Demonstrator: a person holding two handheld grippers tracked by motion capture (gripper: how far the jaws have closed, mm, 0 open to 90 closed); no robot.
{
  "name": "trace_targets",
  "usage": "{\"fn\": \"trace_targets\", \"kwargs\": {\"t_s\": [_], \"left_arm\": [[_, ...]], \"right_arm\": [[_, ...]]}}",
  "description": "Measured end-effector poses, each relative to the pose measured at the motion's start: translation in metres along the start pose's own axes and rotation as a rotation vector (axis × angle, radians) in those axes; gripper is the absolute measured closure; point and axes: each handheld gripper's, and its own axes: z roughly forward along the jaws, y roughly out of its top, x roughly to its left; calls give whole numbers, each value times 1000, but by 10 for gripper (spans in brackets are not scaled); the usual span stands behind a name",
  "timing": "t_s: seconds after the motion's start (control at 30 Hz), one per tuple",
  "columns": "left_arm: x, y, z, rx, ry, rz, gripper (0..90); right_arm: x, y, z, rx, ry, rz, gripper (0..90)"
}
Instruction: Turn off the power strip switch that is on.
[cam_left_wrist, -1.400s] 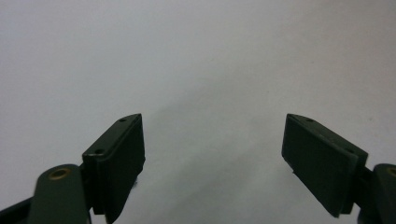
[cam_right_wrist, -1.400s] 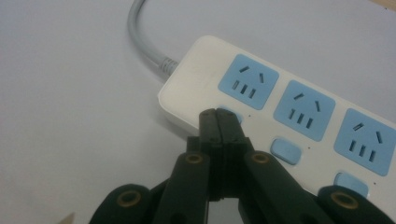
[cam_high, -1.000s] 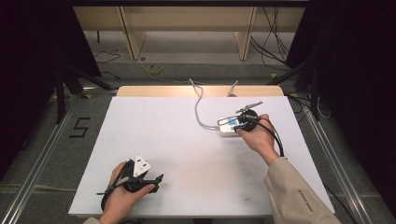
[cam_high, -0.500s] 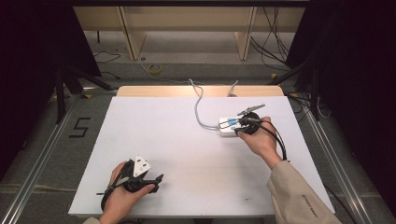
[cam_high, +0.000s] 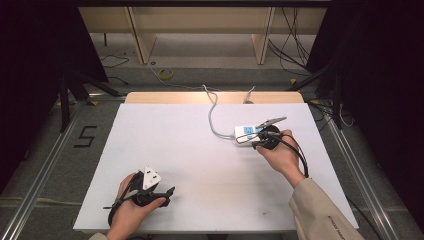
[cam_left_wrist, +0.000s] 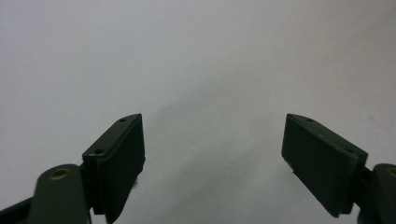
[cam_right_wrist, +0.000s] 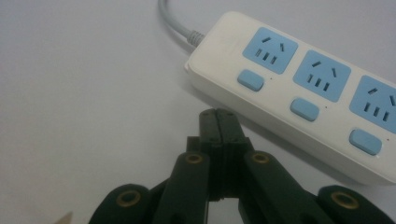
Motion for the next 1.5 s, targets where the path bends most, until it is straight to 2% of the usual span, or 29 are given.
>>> {"fn": "trace_targets", "kwargs": {"t_s": [0.43, 0.73, 1.03, 1.5], "left_arm": [[0, 0, 0, 2, -1, -2, 210], [0, 0, 1, 6, -1, -5, 209], [0, -1, 1, 8, 0, -6, 210], [0, -1, 1, 9, 0, -11, 210]], "right_arm": [[1, -14, -5, -9, 20, 3, 900], [2, -29, -8, -28, 34, 15, 836], [4, -41, -13, -59, 41, 4, 750], [13, -63, -20, -106, 59, 4, 642]]}}
